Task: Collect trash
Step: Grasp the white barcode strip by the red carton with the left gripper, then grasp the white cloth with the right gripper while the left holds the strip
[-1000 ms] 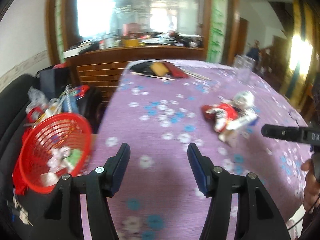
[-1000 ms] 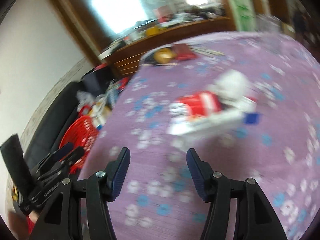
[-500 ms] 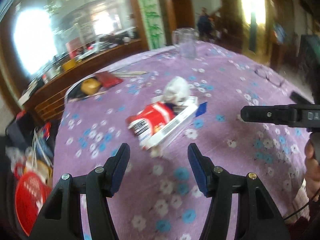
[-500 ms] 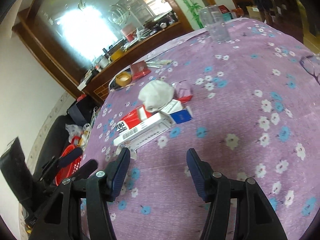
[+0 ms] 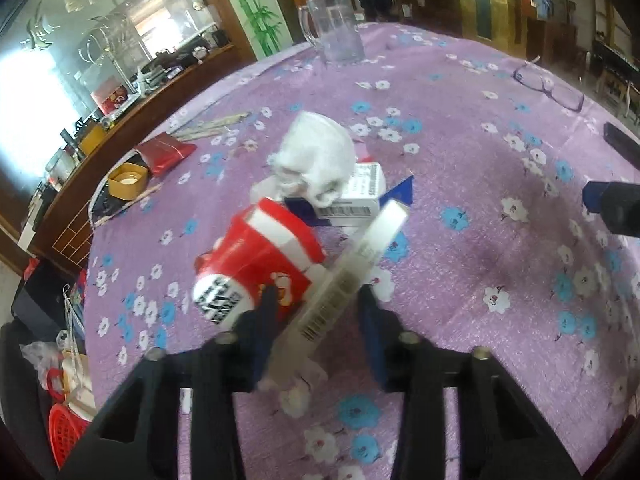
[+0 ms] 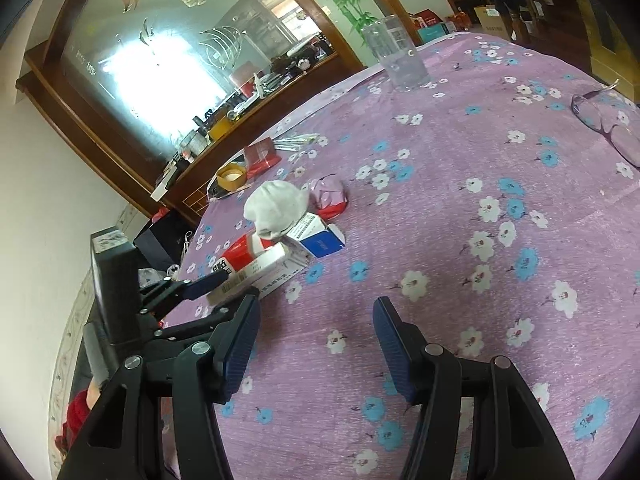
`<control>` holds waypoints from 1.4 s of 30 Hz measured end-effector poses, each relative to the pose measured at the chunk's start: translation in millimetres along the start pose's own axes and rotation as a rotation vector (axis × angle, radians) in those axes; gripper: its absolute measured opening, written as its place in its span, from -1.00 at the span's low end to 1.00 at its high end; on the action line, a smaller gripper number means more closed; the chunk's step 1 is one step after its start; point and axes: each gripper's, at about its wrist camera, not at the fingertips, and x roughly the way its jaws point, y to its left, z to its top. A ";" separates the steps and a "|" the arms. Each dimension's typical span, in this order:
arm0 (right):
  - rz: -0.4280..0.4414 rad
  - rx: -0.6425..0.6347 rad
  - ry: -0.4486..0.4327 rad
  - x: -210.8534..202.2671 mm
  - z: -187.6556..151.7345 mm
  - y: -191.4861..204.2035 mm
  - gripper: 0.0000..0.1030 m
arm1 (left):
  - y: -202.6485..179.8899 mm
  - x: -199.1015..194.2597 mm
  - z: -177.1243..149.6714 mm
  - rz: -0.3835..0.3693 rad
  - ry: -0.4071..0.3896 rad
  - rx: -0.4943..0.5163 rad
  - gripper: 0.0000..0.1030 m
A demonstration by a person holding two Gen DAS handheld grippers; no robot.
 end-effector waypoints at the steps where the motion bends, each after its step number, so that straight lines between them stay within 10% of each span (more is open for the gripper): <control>1: 0.000 0.003 0.001 0.2 -0.1 -0.8 0.22 | -1.4 1.5 -0.3 0.000 0.005 0.000 -0.53; 24: -0.032 -0.088 0.005 27.9 34.3 38.3 0.23 | 56.2 -65.7 -91.9 -0.149 -0.142 -0.405 -0.77; 42: -0.177 -0.216 0.069 154.8 100.1 82.3 0.44 | 93.0 -43.4 -128.5 -0.097 -0.064 -0.547 -0.76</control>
